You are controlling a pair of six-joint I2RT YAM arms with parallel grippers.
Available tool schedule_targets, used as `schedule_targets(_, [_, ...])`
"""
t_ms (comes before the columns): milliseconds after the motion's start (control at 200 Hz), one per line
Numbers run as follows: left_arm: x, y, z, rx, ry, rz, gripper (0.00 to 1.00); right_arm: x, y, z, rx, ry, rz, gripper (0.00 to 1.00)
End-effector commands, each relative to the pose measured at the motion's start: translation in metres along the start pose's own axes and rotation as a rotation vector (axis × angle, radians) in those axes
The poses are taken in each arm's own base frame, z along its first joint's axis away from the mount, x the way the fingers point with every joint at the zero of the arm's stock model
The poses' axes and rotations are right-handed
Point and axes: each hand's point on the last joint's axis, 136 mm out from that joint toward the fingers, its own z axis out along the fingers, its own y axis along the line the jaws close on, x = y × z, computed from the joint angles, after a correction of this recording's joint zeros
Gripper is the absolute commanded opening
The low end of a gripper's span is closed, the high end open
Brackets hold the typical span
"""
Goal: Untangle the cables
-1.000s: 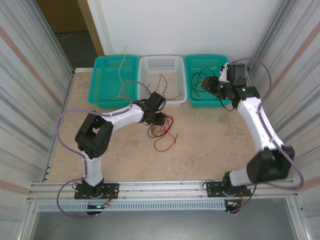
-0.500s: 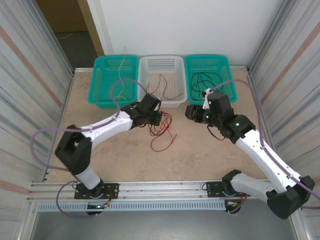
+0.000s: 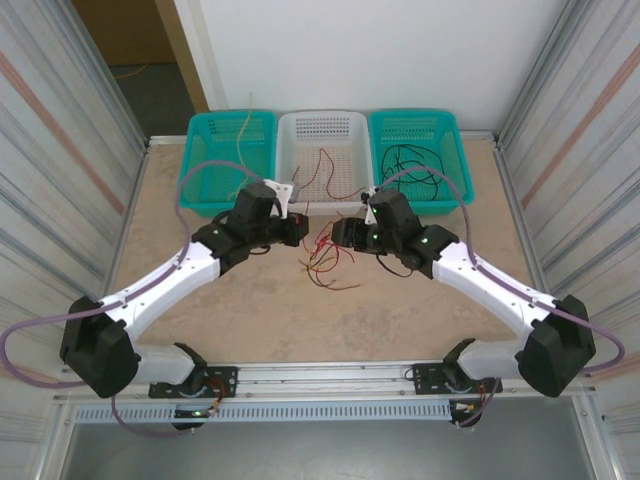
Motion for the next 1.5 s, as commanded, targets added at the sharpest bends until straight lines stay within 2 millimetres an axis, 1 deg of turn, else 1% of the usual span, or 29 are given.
schedule_targets(0, [-0.005,-0.012,-0.011,0.118,-0.034,-0.059,0.0,0.0,0.011,0.009,-0.047,0.005,0.023,0.54])
schedule_targets(55, [-0.006,-0.013,-0.014,0.142,-0.046,-0.08,0.0,0.003,0.009,0.012,-0.043,0.013,0.024,0.49])
schedule_targets(95, [-0.006,-0.012,-0.015,0.152,-0.054,-0.089,0.0,0.006,0.007,0.014,-0.037,0.019,0.029,0.44])
schedule_targets(160, [-0.007,-0.012,-0.018,0.156,-0.064,-0.091,0.0,0.01,0.004,0.016,-0.03,0.03,0.031,0.42])
schedule_targets(281, [-0.004,-0.008,-0.018,0.139,-0.047,-0.081,0.0,0.014,0.002,0.009,0.008,0.033,-0.006,0.45])
schedule_targets(396, [0.001,-0.007,-0.017,0.144,-0.034,-0.074,0.0,0.019,0.01,-0.002,0.03,0.034,-0.084,0.51])
schedule_targets(511, [0.003,-0.008,-0.017,0.155,-0.027,-0.07,0.0,0.025,0.018,-0.007,0.062,0.044,-0.168,0.53])
schedule_targets(621, [0.006,-0.011,-0.018,0.174,-0.017,-0.064,0.0,0.024,0.014,-0.008,0.124,0.043,-0.197,0.52])
schedule_targets(691, [0.007,-0.013,-0.019,0.185,-0.016,-0.058,0.0,0.018,0.007,-0.009,0.164,0.02,-0.193,0.52])
schedule_targets(736, [0.008,-0.013,-0.019,0.186,-0.017,-0.055,0.0,0.016,0.006,-0.01,0.161,0.017,-0.183,0.51])
schedule_targets(872, [0.01,-0.012,-0.021,0.187,-0.015,-0.05,0.0,0.014,0.023,-0.008,0.078,0.017,-0.193,0.51])
schedule_targets(1002, [0.011,-0.011,-0.021,0.183,-0.011,-0.044,0.0,0.019,0.039,-0.008,0.027,0.044,-0.264,0.52])
schedule_targets(1142, [0.014,-0.012,-0.019,0.191,0.003,-0.045,0.0,0.022,0.045,-0.011,0.053,0.052,-0.322,0.55])
schedule_targets(1227, [0.015,-0.013,-0.018,0.197,0.009,-0.049,0.0,0.025,0.043,-0.006,0.077,0.064,-0.328,0.56])
schedule_targets(1318, [0.014,-0.014,-0.018,0.203,0.002,-0.051,0.0,0.029,0.033,0.004,0.126,0.087,-0.308,0.55])
schedule_targets(1443, [0.01,-0.015,-0.022,0.205,-0.012,-0.051,0.0,0.038,0.023,0.014,0.143,0.111,-0.28,0.48])
schedule_targets(1493, [0.007,-0.015,-0.024,0.207,-0.019,-0.053,0.0,0.041,0.021,0.017,0.14,0.116,-0.267,0.43])
